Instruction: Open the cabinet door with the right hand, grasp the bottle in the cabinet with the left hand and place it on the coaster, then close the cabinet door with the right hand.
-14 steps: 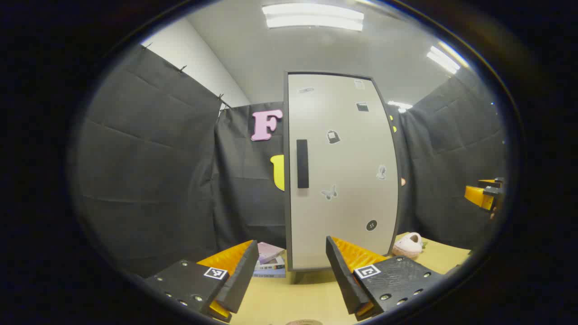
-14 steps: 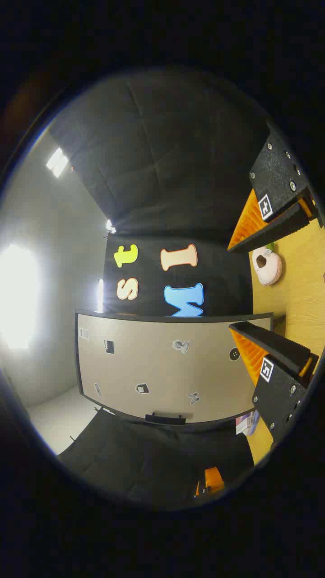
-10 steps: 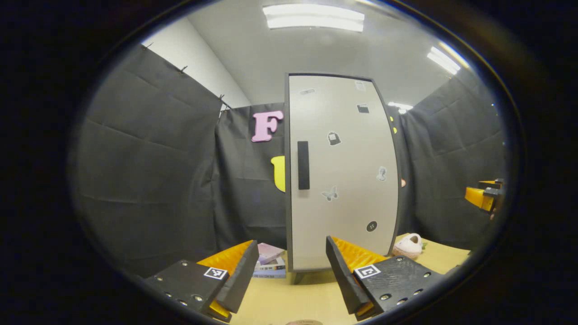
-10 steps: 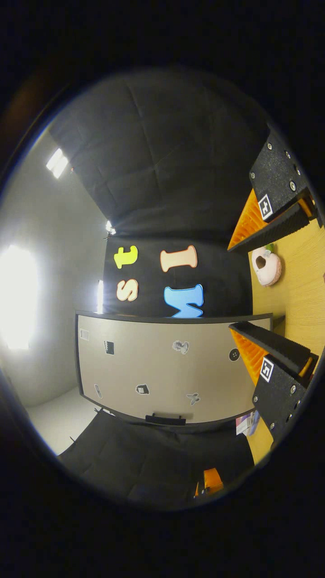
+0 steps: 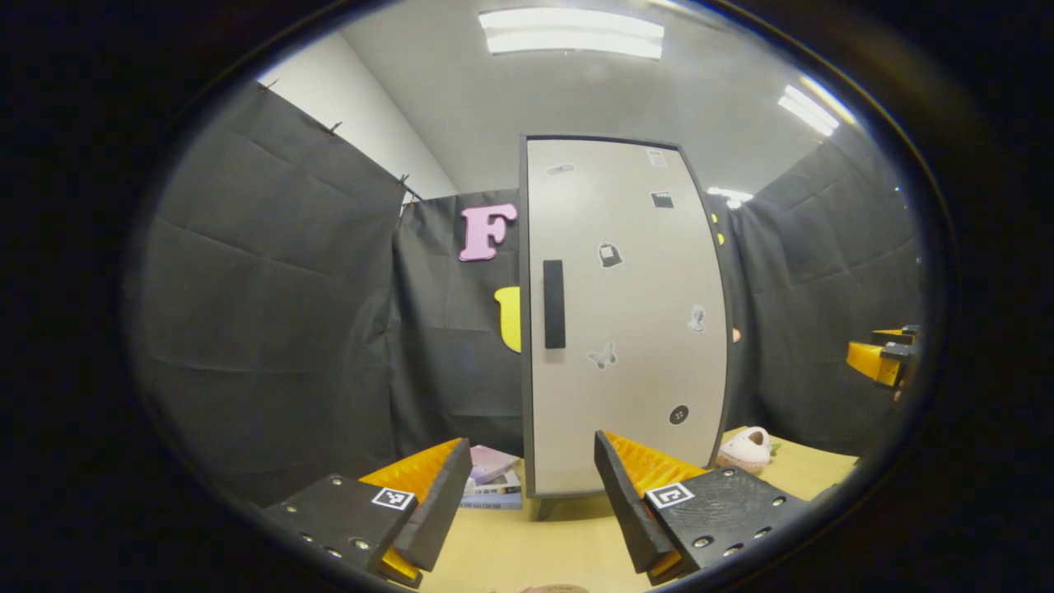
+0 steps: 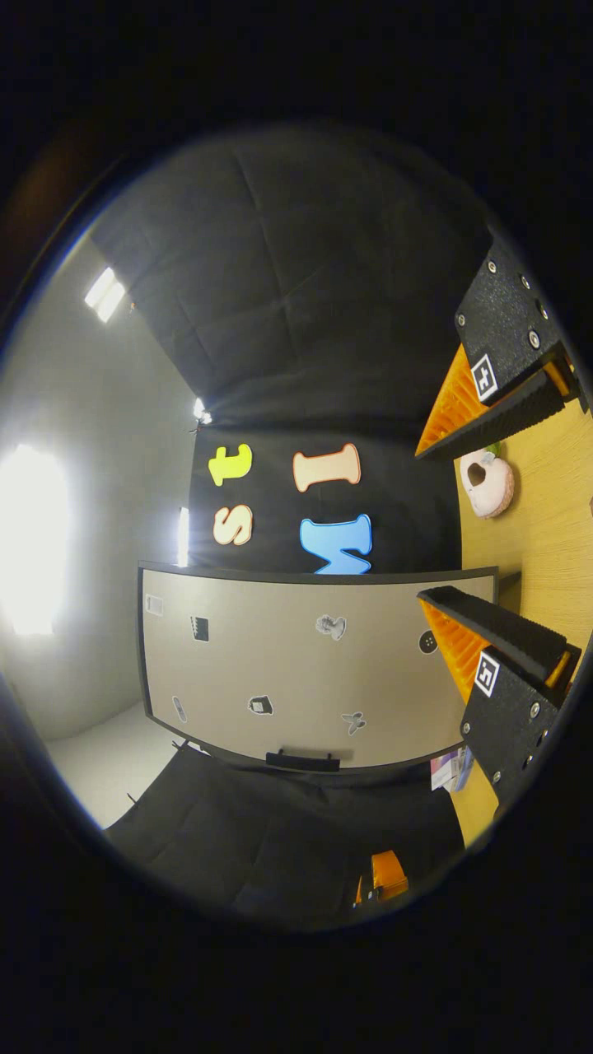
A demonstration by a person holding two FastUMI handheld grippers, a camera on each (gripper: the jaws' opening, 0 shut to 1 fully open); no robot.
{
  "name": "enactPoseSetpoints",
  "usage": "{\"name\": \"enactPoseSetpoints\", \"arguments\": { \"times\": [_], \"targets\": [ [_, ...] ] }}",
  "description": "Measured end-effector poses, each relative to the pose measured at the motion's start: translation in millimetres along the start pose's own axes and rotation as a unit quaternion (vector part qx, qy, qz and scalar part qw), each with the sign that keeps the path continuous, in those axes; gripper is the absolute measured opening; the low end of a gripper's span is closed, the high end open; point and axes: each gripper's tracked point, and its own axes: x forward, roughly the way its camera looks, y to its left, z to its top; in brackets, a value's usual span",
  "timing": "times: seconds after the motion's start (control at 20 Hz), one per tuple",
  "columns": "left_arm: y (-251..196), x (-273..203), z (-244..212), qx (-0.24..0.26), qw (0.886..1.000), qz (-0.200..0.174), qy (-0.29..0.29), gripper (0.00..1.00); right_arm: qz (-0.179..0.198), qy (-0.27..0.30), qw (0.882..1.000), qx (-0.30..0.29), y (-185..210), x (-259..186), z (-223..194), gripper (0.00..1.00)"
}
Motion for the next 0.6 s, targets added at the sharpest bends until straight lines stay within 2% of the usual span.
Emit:
{"name": "enactPoseSetpoints", "arguments": {
  "times": [0.6],
  "targets": [
    [19, -13, 6, 0.002, 1.000, 0.019, -0.008, 0.86, 0.025, -0.006, 1.000, 0.008, 23, 10, 9, 0.94]
  ]
}}
